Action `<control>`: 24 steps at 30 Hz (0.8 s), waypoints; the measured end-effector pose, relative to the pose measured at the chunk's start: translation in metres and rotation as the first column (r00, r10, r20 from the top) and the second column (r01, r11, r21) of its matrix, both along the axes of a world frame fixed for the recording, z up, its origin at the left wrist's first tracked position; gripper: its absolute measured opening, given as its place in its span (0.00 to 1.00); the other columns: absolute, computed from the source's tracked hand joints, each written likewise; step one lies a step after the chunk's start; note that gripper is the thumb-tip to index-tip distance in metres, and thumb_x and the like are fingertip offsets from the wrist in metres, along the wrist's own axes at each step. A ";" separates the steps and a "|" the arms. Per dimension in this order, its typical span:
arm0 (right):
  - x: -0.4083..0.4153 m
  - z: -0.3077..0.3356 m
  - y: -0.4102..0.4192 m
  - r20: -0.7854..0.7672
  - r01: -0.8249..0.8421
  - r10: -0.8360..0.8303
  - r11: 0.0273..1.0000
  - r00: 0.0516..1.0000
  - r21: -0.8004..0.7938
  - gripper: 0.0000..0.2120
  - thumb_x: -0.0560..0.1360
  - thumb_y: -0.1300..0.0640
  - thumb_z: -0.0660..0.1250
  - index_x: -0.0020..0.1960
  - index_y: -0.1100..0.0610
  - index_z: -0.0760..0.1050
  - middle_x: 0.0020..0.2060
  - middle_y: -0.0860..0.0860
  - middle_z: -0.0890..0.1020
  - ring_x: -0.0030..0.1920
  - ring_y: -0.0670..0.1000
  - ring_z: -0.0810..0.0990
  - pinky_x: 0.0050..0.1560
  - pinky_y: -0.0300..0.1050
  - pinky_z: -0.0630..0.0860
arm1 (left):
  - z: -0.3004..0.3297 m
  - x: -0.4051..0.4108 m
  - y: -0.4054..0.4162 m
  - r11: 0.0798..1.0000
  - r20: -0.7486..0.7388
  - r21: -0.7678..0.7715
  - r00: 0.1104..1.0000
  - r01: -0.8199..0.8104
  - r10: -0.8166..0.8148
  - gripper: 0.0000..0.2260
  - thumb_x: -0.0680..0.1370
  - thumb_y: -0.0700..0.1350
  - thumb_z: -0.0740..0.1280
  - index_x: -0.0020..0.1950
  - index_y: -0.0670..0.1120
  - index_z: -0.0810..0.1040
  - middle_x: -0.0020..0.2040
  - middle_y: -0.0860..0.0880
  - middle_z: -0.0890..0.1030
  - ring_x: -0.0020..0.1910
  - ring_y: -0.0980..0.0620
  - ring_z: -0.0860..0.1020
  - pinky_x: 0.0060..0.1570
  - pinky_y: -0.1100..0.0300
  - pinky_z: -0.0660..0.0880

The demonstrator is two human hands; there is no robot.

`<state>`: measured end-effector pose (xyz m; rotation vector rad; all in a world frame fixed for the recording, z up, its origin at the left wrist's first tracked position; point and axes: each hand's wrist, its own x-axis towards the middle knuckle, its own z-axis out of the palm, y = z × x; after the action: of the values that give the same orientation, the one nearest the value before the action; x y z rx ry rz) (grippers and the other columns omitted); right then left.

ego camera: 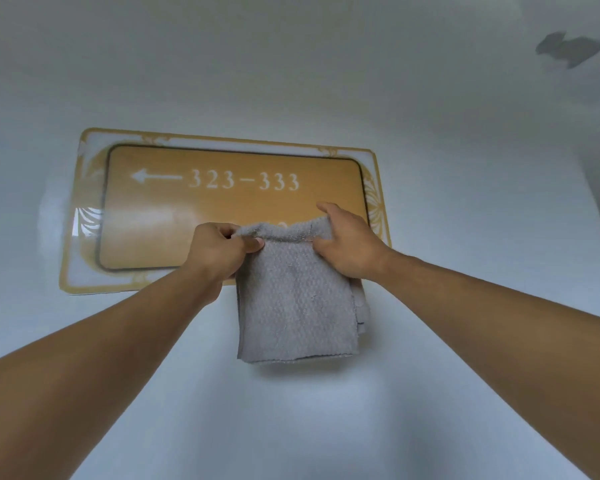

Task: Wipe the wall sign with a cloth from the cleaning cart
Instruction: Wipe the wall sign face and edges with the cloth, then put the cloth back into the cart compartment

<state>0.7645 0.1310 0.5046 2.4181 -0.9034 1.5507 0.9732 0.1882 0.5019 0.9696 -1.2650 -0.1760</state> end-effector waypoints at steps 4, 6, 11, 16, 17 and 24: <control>-0.044 -0.008 0.006 0.085 0.018 -0.033 0.986 0.996 0.165 0.31 0.76 0.51 0.72 0.74 0.56 0.64 0.70 0.53 0.72 0.70 0.54 0.71 0.67 0.41 0.66 | -0.005 -0.030 -0.016 0.996 -0.015 -0.032 0.997 0.078 -0.078 0.06 0.71 0.41 0.77 0.42 0.42 0.82 0.41 0.44 0.80 0.39 0.46 0.78 0.41 0.50 0.76; -0.072 -0.013 0.009 0.160 0.046 -0.078 0.981 0.984 0.191 0.18 0.74 0.53 0.74 0.61 0.56 0.75 0.55 0.51 0.81 0.57 0.52 0.79 0.58 0.47 0.77 | -0.011 -0.052 -0.025 0.989 -0.003 -0.022 0.989 0.145 -0.145 0.06 0.71 0.41 0.77 0.41 0.44 0.82 0.40 0.46 0.81 0.38 0.47 0.78 0.40 0.51 0.76; -0.141 -0.023 0.020 0.209 0.204 -0.257 0.948 0.943 0.244 0.18 0.73 0.53 0.75 0.47 0.68 0.76 0.38 0.53 0.75 0.40 0.51 0.74 0.41 0.46 0.70 | -0.031 -0.117 -0.046 0.946 0.004 0.001 0.946 0.323 -0.323 0.02 0.75 0.44 0.74 0.45 0.47 0.82 0.44 0.47 0.84 0.42 0.47 0.82 0.44 0.47 0.81; -0.216 -0.037 0.038 0.232 0.257 -0.314 0.935 0.921 0.243 0.09 0.78 0.51 0.68 0.51 0.57 0.76 0.45 0.49 0.80 0.48 0.51 0.79 0.46 0.45 0.75 | -0.046 -0.200 -0.065 0.868 -0.016 0.039 0.869 0.495 -0.495 0.04 0.78 0.47 0.70 0.43 0.51 0.80 0.41 0.50 0.83 0.37 0.49 0.81 0.36 0.54 0.78; -0.231 -0.040 0.040 0.239 0.271 -0.327 0.932 0.914 0.241 0.08 0.79 0.50 0.67 0.53 0.55 0.75 0.48 0.50 0.80 0.50 0.51 0.79 0.48 0.45 0.75 | -0.048 -0.217 -0.067 0.851 -0.018 0.049 0.852 0.524 -0.523 0.05 0.78 0.48 0.70 0.42 0.52 0.79 0.41 0.50 0.83 0.37 0.50 0.80 0.36 0.54 0.78; -0.354 -0.055 0.067 0.218 0.415 -0.442 0.895 0.870 0.161 0.06 0.82 0.52 0.61 0.56 0.54 0.71 0.48 0.51 0.79 0.48 0.49 0.76 0.42 0.33 0.70 | -0.062 -0.358 -0.077 0.730 -0.022 0.110 0.736 0.674 -0.677 0.06 0.81 0.51 0.64 0.48 0.51 0.76 0.44 0.49 0.81 0.39 0.49 0.80 0.35 0.55 0.78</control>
<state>0.4109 0.1978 0.4500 1.9145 -1.4909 1.6773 0.6156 0.1113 0.4394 0.5534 -1.6018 -0.8222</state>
